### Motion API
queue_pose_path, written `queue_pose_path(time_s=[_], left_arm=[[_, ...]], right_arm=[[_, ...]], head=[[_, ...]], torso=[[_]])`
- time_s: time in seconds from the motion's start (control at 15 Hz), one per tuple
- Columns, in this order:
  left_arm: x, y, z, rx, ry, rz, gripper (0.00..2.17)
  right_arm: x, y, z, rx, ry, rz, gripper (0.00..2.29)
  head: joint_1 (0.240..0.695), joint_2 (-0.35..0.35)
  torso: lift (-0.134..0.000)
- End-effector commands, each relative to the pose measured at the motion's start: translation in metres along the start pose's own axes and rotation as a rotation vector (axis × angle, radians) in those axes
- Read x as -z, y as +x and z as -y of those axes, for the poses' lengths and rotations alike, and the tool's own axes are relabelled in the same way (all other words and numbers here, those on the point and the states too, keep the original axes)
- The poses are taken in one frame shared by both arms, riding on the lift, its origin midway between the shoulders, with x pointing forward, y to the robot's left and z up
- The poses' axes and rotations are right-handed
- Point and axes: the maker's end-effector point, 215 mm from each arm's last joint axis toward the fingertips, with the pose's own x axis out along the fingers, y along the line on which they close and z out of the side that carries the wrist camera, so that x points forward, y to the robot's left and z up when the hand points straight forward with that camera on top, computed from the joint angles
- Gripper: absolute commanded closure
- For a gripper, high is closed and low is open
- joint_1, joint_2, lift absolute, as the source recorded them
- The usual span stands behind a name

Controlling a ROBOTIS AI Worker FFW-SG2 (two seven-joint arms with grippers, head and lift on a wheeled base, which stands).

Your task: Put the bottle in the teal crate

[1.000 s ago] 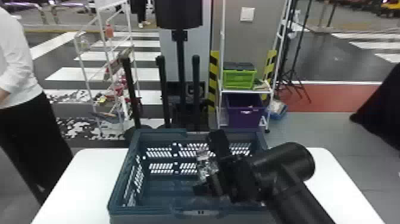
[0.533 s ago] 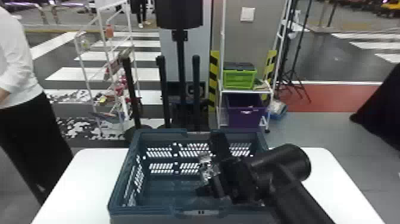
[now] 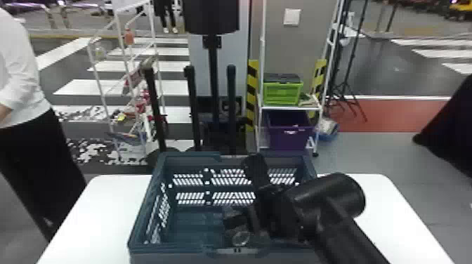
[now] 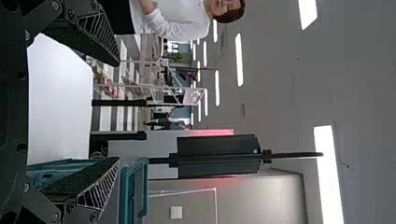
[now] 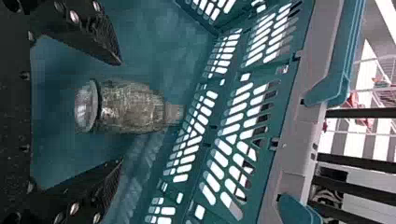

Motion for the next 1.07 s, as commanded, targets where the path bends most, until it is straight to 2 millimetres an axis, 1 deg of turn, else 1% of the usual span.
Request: queue_pose_path(time_s=[0.0,0.07,0.2,0.4,0.47,0.53,0.6,0.67,0.8,0.93,1.0], left_arm=[[-0.001,0.0,0.0,0.0,0.0,0.003,0.18],[-0.001,-0.001,0.0,0.0,0.0,0.001,0.18],[-0.001,-0.001,-0.001,-0.001,0.001,0.0,0.18],[-0.002,-0.001,-0.002,0.001,0.005,0.005,0.18],[-0.003,-0.001,-0.001,0.002,0.005,0.008,0.18],[-0.003,-0.001,-0.001,0.004,0.003,0.007,0.18],[-0.003,-0.001,0.0,0.007,0.005,0.008,0.18],[-0.003,-0.002,-0.001,0.007,0.005,0.006,0.18],[-0.004,-0.003,0.0,0.007,0.003,0.009,0.18],[-0.005,-0.004,0.001,0.01,0.004,0.01,0.18],[-0.006,-0.004,0.002,0.012,0.004,0.012,0.18]], right_arm=[[-0.009,-0.006,-0.004,-0.005,0.0,0.024,0.02],[-0.01,-0.01,-0.008,-0.011,0.004,0.031,0.03],[-0.02,-0.026,-0.018,-0.024,-0.002,0.057,0.03],[-0.029,-0.058,-0.033,-0.017,-0.026,0.098,0.04],[-0.037,-0.069,-0.04,-0.021,-0.028,0.138,0.04],[-0.038,-0.079,-0.043,-0.018,-0.027,0.158,0.04],[-0.028,-0.089,-0.028,0.015,-0.03,0.152,0.04],[-0.022,-0.1,-0.02,0.041,-0.029,0.159,0.04],[0.0,-0.118,0.009,0.086,0.006,0.167,0.04],[0.012,-0.14,0.029,0.117,0.03,0.204,0.04],[0.014,-0.149,0.038,0.135,0.03,0.239,0.04]], head=[[0.499,0.0],[0.499,0.0],[0.499,0.0],[0.499,0.0],[0.499,0.0],[0.499,0.0],[0.499,0.0],[0.499,0.0],[0.499,0.0],[0.499,0.0],[0.499,0.0]], torso=[[0.0],[0.0],[0.0],[0.0],[0.0],[0.0],[0.0],[0.0],[0.0],[0.0],[0.0]])
